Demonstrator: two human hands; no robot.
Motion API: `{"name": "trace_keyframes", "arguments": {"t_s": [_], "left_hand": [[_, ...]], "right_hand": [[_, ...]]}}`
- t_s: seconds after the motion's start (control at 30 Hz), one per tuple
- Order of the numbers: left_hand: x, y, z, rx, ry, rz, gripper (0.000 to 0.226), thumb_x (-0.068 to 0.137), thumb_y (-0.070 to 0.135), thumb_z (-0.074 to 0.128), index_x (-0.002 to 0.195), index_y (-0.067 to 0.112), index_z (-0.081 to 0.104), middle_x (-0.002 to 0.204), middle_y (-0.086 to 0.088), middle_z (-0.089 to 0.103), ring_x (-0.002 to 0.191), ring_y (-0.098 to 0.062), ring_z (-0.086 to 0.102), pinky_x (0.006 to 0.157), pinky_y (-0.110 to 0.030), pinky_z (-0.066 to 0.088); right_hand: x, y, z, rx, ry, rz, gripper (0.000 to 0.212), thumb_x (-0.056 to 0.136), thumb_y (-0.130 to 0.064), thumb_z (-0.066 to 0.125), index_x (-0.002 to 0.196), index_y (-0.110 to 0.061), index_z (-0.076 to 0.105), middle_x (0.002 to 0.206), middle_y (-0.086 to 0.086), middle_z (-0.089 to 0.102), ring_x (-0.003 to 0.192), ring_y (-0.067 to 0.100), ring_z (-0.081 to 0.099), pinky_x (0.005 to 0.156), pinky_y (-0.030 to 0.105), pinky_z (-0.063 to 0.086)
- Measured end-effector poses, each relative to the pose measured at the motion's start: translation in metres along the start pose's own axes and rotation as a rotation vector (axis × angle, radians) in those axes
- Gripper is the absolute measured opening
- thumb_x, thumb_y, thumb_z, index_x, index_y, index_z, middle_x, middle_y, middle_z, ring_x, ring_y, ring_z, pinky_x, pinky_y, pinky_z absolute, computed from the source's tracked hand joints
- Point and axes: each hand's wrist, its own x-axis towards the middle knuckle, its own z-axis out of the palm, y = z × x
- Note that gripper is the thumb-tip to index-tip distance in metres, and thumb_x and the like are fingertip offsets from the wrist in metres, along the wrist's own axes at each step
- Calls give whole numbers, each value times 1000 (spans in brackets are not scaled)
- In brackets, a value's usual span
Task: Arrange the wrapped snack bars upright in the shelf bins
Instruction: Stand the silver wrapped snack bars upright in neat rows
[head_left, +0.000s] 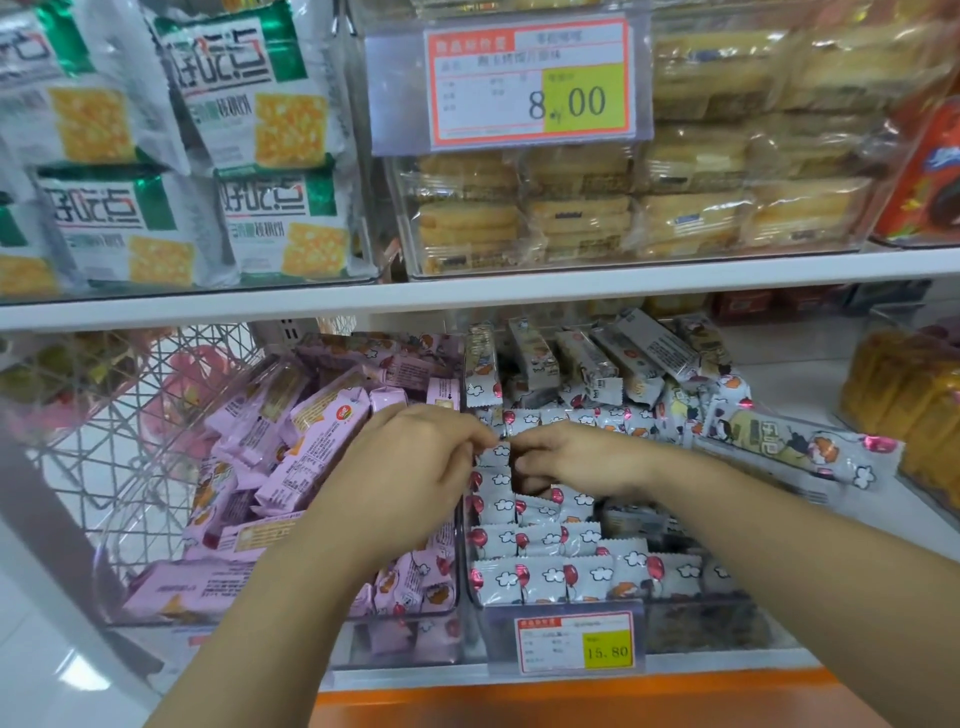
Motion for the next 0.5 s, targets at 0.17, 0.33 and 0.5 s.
{"name": "trace_keyframes", "arguments": {"t_s": [0.17, 0.33, 0.5], "left_hand": [[0, 1, 0, 18, -17, -6, 30, 96, 22, 42, 115, 34, 62, 117, 17, 62, 114, -7, 50, 105, -33, 34], [-1, 2, -1, 4, -12, -20, 30, 95, 21, 43, 113, 33, 63, 114, 16, 63, 110, -9, 53, 102, -34, 38], [-4, 6, -4, 18, -12, -23, 31, 95, 20, 43, 116, 32, 62, 116, 14, 63, 111, -10, 52, 101, -30, 37]], "right_hand": [[-27, -1, -27, -46, 147, 13, 36, 99, -22, 46, 134, -19, 48, 126, 0, 61, 110, 16, 60, 99, 33, 48], [-46, -5, -39, -512, 137, 19, 32, 92, -15, 58, 124, -17, 59, 123, -2, 62, 106, 10, 59, 97, 25, 46], [-38, 7, -35, -721, 100, 139, 42, 86, -13, 66, 126, -15, 56, 124, 2, 59, 108, 18, 57, 93, 29, 48]]}}
